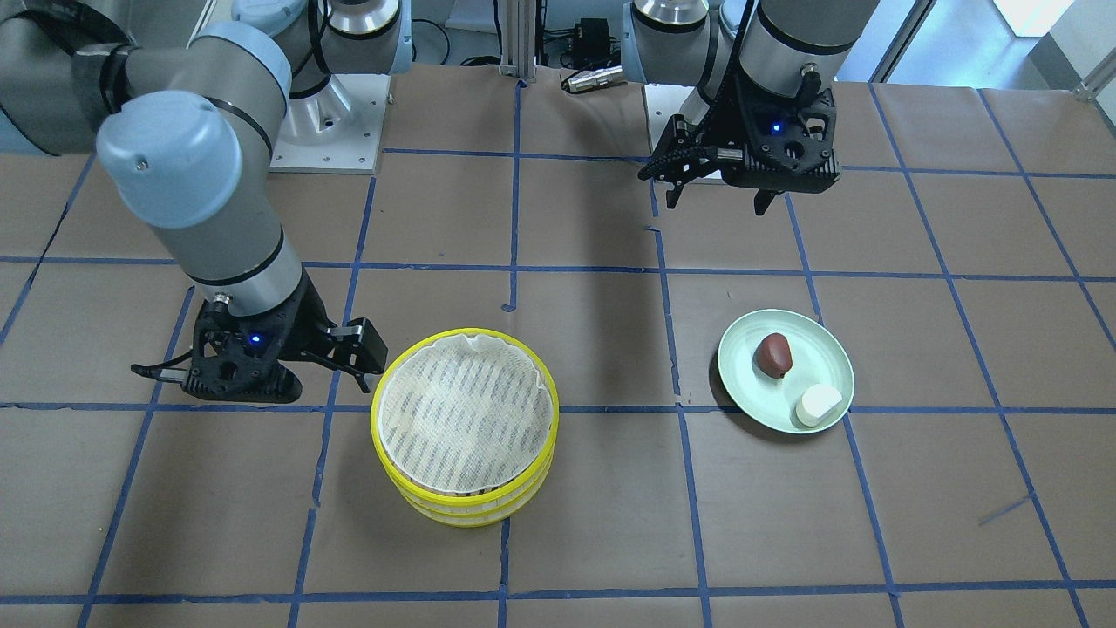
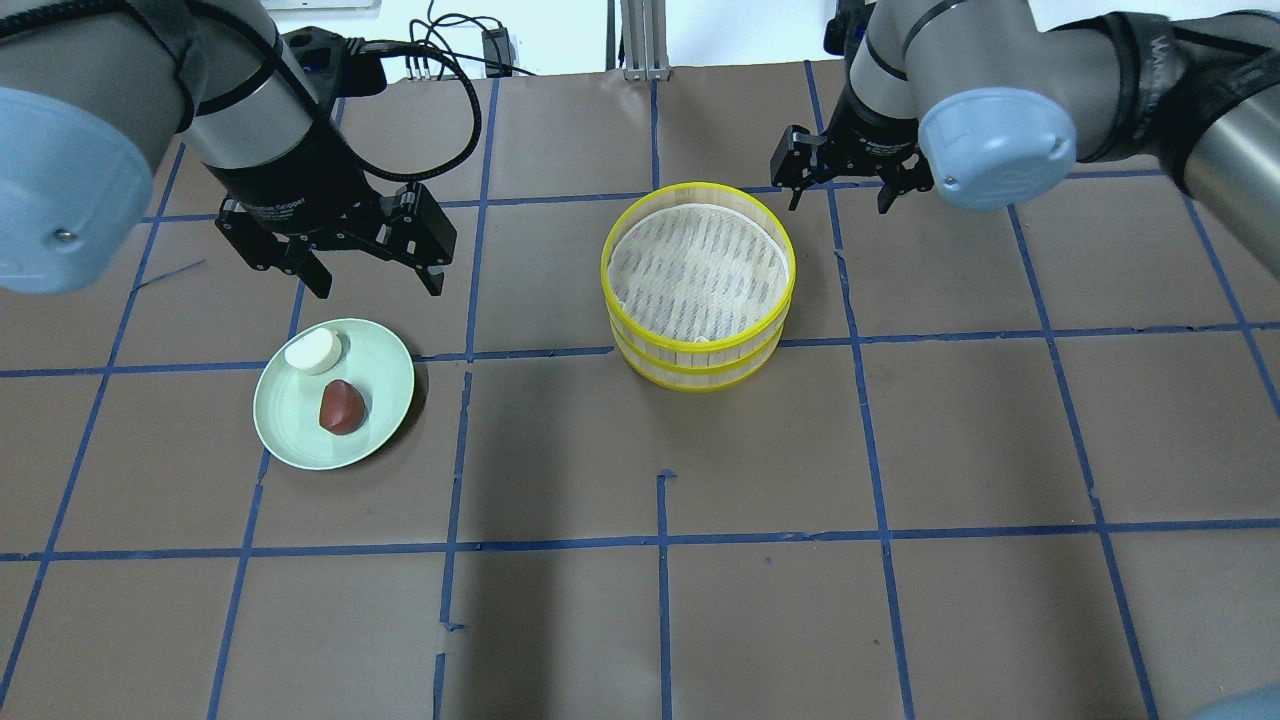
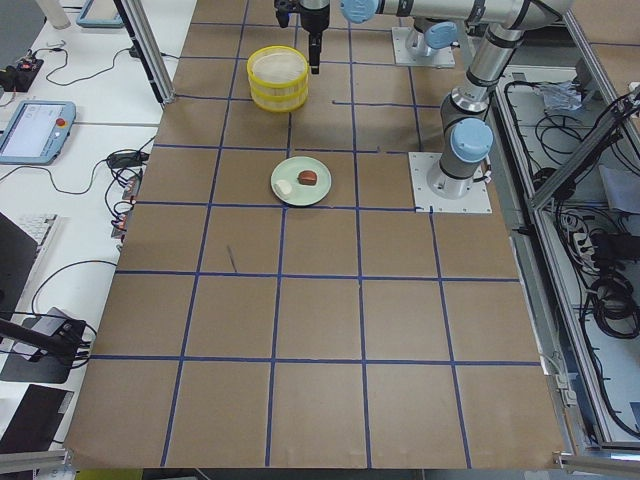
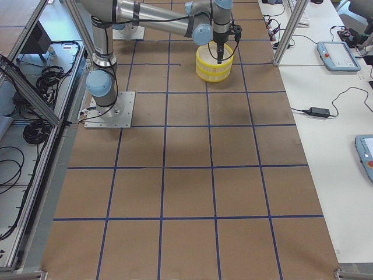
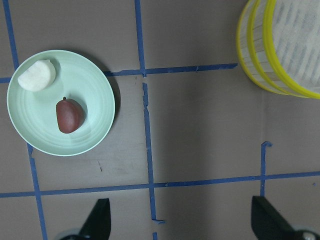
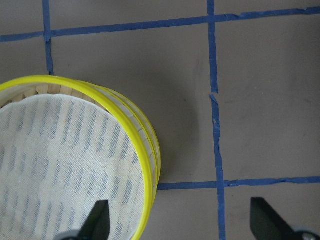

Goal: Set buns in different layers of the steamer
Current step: 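Reach the right gripper to the rim of the top steamer tier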

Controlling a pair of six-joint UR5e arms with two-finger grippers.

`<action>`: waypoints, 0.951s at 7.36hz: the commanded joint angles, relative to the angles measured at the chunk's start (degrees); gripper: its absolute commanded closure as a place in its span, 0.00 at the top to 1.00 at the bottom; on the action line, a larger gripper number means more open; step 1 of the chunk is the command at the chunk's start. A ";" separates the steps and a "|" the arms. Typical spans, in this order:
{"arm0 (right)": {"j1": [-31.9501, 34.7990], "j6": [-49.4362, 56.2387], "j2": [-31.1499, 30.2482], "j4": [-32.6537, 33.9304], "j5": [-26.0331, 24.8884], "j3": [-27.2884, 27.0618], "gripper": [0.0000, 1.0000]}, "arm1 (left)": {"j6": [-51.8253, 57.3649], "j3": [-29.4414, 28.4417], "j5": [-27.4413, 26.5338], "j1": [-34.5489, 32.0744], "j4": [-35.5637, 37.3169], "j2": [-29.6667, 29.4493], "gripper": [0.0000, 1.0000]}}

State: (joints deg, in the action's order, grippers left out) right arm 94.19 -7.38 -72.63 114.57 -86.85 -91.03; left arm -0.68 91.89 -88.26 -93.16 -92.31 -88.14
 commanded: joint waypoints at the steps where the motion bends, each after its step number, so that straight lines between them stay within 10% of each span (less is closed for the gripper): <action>1: 2.40 -1.58 4.42 5.13 -0.42 -1.24 1.00 | -0.02 0.05 -0.07 0.00 0.11 -0.10 1.00; 2: 2.41 -0.71 5.03 6.10 -0.34 -3.25 0.97 | -0.02 0.40 -0.33 0.00 0.11 -0.19 1.00; 4: 2.41 -0.53 4.77 5.50 -0.16 -4.94 0.45 | -0.02 0.84 -0.34 0.00 0.11 -0.37 1.00; 7: 2.32 -0.27 4.43 4.88 -1.73 -4.86 0.08 | -0.02 0.93 -0.34 0.00 0.11 -0.46 1.00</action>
State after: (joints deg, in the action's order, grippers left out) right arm 96.52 -7.76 -67.87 119.84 -87.84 -95.90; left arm -0.70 92.76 -88.60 -93.16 -92.20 -88.55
